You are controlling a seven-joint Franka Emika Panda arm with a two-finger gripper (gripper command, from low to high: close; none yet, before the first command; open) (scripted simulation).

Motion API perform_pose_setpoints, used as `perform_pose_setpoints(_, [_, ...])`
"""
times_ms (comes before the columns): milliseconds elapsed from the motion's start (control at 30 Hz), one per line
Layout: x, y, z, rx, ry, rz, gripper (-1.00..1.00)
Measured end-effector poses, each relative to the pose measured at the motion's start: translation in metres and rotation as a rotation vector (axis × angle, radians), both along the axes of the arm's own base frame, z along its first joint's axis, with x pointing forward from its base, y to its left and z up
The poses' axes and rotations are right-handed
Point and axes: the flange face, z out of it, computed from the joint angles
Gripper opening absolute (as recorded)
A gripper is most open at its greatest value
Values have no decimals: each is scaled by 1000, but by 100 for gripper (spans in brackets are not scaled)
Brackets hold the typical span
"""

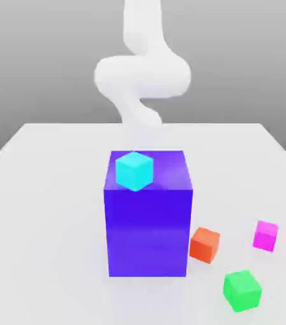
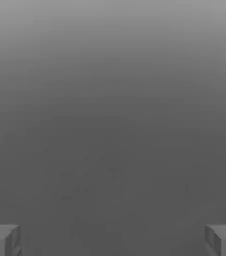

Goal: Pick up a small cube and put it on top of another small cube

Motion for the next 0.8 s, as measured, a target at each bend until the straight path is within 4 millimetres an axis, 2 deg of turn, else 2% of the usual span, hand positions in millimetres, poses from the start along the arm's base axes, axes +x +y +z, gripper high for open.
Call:
perform_pose_setpoints(67, [22, 31, -43, -27, 66, 89, 0])
perform_pose_setpoints(167, [41, 77, -108, -71, 157, 217, 0])
perform_pose_setpoints(233, [45, 108, -152, -102, 216, 303, 0])
perform_pose_setpoints(333, [39, 153, -219, -153, 301, 432, 0])
perform_pose_setpoints(467, [10, 205, -306, -229, 411, 606, 0])
perform_pose_setpoints(533, [-12, 225, -349, -270, 464, 692, 0])
perform_pose_setpoints(600, [-44, 249, -390, -319, 514, 799, 0])
perform_pose_setpoints(700, [-89, 263, -447, -387, 591, 925, 0])
perform_pose_setpoints(800, [-103, 263, -486, -409, 623, 962, 0])
